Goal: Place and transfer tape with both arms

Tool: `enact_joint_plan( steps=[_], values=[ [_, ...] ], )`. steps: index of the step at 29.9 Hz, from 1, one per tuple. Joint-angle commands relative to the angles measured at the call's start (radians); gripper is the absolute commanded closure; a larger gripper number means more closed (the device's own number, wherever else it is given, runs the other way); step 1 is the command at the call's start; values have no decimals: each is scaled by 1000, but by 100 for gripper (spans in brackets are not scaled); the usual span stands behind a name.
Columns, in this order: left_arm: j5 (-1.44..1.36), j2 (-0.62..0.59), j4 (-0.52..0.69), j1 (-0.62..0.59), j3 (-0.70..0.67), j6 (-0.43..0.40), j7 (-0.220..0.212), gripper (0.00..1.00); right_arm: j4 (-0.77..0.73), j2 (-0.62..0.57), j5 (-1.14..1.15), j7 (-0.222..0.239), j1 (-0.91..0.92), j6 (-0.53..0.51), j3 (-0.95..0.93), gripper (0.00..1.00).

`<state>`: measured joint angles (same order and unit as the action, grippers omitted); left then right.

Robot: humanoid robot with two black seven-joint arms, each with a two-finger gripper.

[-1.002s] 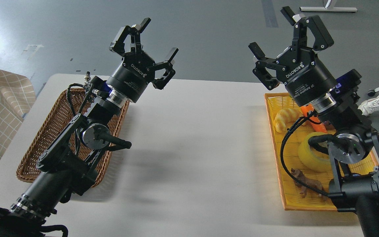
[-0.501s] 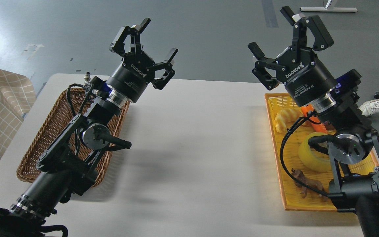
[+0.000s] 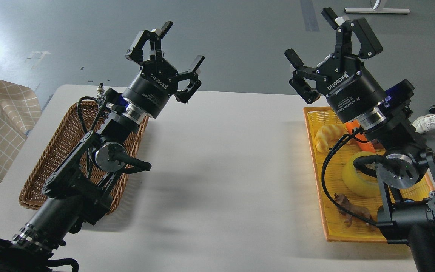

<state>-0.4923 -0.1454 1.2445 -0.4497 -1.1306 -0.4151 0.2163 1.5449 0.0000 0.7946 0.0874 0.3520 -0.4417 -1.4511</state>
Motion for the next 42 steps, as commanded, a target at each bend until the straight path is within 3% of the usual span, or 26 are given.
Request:
enact_joint_plan(
  steps=[1, 42],
  values=[
    [0, 3, 1, -1, 0, 1, 0, 2, 0, 0, 0, 0, -4, 0, 0, 0],
    [3, 9, 0, 2, -5, -2, 8, 2, 0, -9, 63, 5, -7, 3, 0, 0]
  ],
)
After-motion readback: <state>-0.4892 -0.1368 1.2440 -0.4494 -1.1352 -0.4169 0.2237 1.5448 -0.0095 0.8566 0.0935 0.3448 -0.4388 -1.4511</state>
